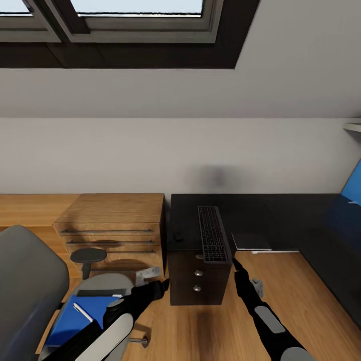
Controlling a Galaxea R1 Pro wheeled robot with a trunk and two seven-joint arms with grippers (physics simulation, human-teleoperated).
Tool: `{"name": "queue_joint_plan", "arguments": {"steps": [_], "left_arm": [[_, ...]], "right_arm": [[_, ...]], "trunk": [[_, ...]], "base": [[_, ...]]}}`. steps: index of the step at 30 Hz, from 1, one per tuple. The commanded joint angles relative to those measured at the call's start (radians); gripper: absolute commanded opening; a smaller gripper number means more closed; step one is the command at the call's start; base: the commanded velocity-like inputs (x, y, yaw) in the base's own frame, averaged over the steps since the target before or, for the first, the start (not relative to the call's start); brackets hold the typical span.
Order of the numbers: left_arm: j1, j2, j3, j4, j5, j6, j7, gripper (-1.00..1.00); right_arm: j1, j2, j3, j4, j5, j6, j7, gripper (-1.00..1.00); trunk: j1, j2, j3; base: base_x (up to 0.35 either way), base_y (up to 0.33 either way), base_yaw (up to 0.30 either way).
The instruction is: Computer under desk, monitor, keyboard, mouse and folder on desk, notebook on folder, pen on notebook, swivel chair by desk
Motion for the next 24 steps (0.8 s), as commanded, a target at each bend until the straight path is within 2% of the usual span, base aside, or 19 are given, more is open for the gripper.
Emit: {"name": "queue_joint_plan", "arguments": {"steps": [1, 3, 4, 5, 8, 9, 24], "left_arm": [[-0.001, 0.002, -0.008, -0.008, 0.004, 0.001, 0.007, 1.00], [-0.001, 0.011, -0.026, -0.051, 0.010, 0.002, 0.011, 1.00], [-0.001, 0.038, -0.053, -0.114, 0.043, 0.002, 0.033, 1.00], [-0.001, 0.052, -0.070, -0.142, 0.067, 0.001, 0.047, 1.00], [-0.001, 0.071, -0.087, -0.175, 0.102, 0.001, 0.064, 1.00], [-0.001, 0.090, -0.102, -0.202, 0.140, 0.000, 0.080, 1.00], [-0.001, 0.087, -0.108, -0.197, 0.149, 0.000, 0.088, 1.00]], "right_arm": [[-0.001, 0.000, 0.000, -0.005, -0.012, 0.007, 0.006, 1.00], [-0.001, -0.001, 0.002, -0.026, -0.016, 0.029, 0.009, 1.00], [-0.001, -0.003, 0.002, -0.038, -0.017, 0.054, 0.011, 1.00], [-0.001, -0.003, 0.002, -0.040, -0.017, 0.064, 0.011, 1.00], [0.000, -0.003, 0.003, -0.043, -0.018, 0.071, 0.011, 1.00], [0.001, -0.001, 0.003, -0.045, -0.017, 0.076, 0.011, 1.00], [0.000, -0.001, 0.003, -0.044, -0.018, 0.079, 0.011, 1.00]], "trunk": [[0.004, -0.009, -0.005], [0.012, -0.023, -0.011], [0.016, -0.030, -0.014], [0.020, -0.037, -0.017], [0.031, -0.058, -0.027], [0.035, -0.065, -0.030], [0.092, -0.170, -0.077]], "base": [[0.000, 0.000, 0.000], [0.000, 0.000, 0.000], [0.000, 0.000, 0.000], [0.000, 0.000, 0.000], [0.000, 0.000, 0.000], [0.000, 0.000, 0.000], [0.000, 0.000, 0.000]]}}
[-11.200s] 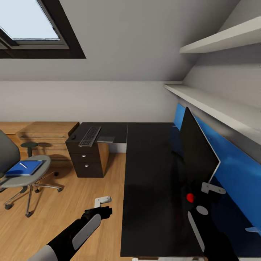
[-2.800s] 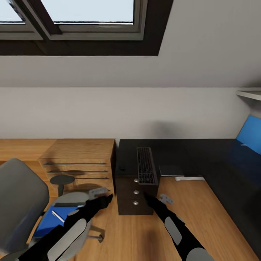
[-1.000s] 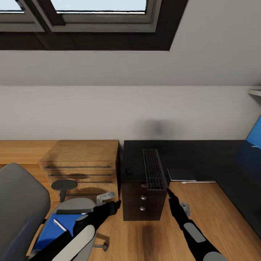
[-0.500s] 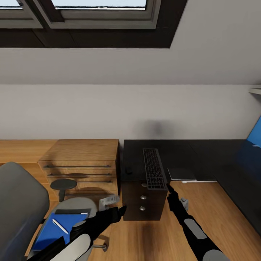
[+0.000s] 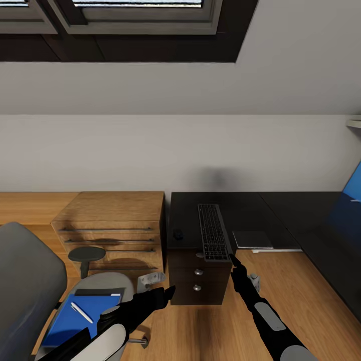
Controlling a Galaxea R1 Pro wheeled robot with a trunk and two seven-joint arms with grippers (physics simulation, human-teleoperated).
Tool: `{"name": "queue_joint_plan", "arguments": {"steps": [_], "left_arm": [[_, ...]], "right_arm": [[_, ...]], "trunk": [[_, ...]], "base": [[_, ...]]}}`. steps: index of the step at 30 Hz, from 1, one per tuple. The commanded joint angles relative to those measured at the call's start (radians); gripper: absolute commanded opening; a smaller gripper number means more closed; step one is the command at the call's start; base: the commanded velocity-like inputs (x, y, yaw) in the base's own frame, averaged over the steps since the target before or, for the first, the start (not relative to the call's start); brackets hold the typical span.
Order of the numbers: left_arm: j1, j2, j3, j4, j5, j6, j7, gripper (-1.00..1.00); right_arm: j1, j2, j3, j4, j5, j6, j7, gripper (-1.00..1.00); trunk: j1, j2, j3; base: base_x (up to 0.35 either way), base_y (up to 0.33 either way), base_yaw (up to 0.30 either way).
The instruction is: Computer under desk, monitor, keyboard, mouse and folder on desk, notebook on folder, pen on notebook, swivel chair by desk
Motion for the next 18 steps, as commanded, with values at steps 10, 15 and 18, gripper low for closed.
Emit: {"name": "queue_joint_plan", "arguments": {"steps": [10, 15, 18], "left_arm": [[-0.001, 0.000, -0.002, 0.001, 0.006, 0.002, 0.006, 1.00], [-0.001, -0.001, -0.002, 0.008, 0.006, 0.002, 0.006, 1.00], [-0.001, -0.001, -0.002, 0.011, 0.006, 0.002, 0.007, 1.00]], "right_arm": [[-0.001, 0.000, -0.003, 0.001, -0.010, 0.009, 0.004, 1.00], [0.000, 0.000, -0.003, 0.002, -0.010, 0.009, 0.004, 1.00], [-0.001, -0.001, -0.004, 0.002, -0.010, 0.010, 0.004, 1.00]], "trunk": [[0.039, -0.071, -0.033], [0.058, -0.106, -0.048], [0.069, -0.127, -0.058]], "base": [[0.000, 0.000, 0.000], [0.000, 0.000, 0.000], [0.000, 0.000, 0.000]]}}
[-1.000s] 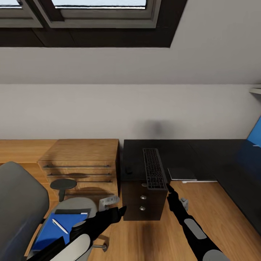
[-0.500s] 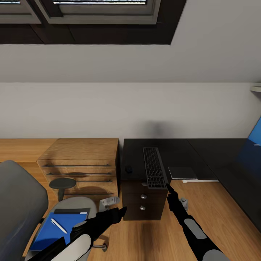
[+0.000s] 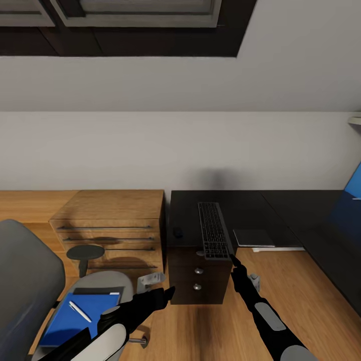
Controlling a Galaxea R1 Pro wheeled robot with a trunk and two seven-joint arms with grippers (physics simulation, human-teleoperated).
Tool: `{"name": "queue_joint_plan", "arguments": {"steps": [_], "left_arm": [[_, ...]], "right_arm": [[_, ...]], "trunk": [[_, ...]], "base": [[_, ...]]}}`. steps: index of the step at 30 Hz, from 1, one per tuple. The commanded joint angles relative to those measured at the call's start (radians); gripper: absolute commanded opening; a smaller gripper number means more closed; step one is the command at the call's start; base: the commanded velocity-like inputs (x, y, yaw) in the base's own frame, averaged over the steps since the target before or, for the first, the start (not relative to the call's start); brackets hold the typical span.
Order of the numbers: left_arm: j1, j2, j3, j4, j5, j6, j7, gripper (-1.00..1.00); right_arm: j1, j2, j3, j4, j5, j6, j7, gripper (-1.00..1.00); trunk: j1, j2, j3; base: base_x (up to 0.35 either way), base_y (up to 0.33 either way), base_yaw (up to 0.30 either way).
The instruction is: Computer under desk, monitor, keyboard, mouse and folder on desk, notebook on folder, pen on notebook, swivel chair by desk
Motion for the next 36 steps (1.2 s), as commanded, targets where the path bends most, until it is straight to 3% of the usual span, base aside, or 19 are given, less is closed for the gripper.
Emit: {"name": "queue_joint_plan", "arguments": {"steps": [1, 36], "left_arm": [[-0.001, 0.001, -0.002, -0.001, 0.003, 0.002, 0.006, 1.00], [-0.002, -0.010, -0.001, 0.010, 0.004, 0.002, 0.028, 1.00]], "right_arm": [[-0.001, 0.000, -0.003, 0.000, -0.010, 0.010, 0.004, 1.00], [-0.001, -0.013, 0.001, -0.002, 0.000, 0.009, 0.008, 1.00]], "trunk": [[0.004, -0.008, -0.004], [0.138, -0.253, -0.114]], "base": [[0.000, 0.000, 0.000], [0.000, 0.000, 0.000]]}}
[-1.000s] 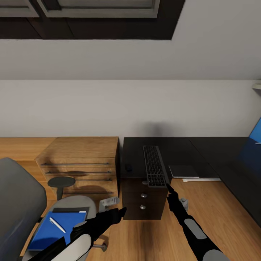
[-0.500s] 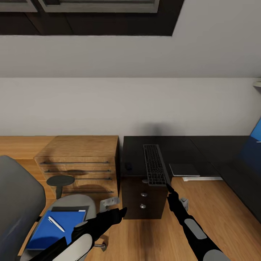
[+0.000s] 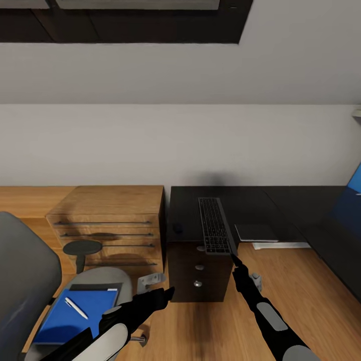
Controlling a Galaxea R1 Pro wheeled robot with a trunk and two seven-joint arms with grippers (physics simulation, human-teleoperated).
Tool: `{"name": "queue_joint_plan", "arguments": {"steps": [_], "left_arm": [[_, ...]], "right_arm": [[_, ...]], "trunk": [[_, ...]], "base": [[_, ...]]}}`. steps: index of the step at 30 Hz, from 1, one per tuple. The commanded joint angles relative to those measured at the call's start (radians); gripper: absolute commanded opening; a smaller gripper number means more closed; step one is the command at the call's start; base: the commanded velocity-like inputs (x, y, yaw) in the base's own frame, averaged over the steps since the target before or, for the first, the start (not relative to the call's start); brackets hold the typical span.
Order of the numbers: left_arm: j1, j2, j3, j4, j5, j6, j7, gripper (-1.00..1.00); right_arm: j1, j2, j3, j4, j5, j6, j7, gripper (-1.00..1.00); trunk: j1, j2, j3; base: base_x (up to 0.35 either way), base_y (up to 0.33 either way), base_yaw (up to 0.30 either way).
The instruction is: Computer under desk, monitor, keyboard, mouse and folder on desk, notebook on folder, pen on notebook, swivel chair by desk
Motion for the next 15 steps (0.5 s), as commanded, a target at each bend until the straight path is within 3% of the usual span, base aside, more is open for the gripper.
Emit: {"name": "queue_joint_plan", "arguments": {"steps": [1, 9, 15], "left_arm": [[-0.001, 0.001, -0.002, -0.001, 0.003, 0.002, 0.008, 1.00], [-0.002, 0.000, -0.002, -0.001, 0.002, 0.002, 0.012, 1.00], [-0.001, 0.000, -0.002, -0.001, 0.003, 0.002, 0.012, 1.00]], "right_arm": [[-0.001, 0.000, -0.004, 0.000, -0.010, 0.010, 0.007, 1.00], [0.001, -0.001, -0.005, -0.002, -0.015, 0.014, 0.025, 1.00], [0.001, -0.001, -0.008, -0.003, -0.018, 0.059, 0.027, 1.00]], "trunk": [[0.004, -0.008, -0.004], [0.035, -0.064, -0.029], [0.058, -0.106, -0.048]], "base": [[0.000, 0.000, 0.000], [0.000, 0.000, 0.000], [0.000, 0.000, 0.000]]}}
